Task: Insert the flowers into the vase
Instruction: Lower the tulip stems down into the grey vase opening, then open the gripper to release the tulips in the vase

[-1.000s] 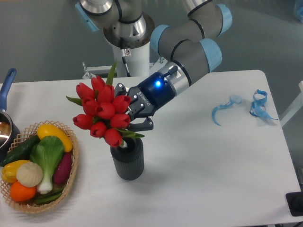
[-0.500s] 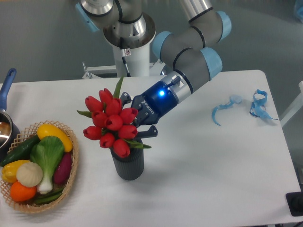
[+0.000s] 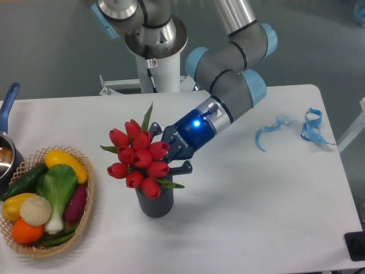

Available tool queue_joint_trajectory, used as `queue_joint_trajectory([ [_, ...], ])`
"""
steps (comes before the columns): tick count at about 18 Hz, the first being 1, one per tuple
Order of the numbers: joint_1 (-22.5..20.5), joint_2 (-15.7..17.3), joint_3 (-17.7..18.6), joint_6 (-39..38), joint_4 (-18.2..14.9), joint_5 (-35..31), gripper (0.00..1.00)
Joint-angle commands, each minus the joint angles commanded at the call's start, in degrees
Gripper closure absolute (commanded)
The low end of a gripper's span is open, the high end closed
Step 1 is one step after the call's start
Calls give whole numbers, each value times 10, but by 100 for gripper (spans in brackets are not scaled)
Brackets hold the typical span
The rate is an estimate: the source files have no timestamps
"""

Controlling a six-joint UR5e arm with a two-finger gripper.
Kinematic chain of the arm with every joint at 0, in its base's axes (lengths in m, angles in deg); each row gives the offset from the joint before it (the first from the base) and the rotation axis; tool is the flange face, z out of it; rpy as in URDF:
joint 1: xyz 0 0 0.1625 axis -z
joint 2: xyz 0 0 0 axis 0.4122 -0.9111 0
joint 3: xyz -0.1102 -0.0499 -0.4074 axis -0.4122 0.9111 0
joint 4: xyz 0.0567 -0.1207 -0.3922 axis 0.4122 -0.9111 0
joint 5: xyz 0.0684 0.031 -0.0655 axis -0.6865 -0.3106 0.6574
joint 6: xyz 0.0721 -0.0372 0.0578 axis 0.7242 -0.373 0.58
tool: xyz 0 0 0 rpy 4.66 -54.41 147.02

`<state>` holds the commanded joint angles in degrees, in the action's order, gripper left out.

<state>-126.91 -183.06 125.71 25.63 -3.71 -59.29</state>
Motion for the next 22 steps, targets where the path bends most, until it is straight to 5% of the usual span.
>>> queue_joint_trajectory([
  [7,-3,-6,9,22,-1,-2,68],
  [11,-4,-9,13,54,-1,-2,19],
  [15,-4,-7,13,56,-1,-46,1],
  [22,-11,20,9,55,-1,-138,0],
])
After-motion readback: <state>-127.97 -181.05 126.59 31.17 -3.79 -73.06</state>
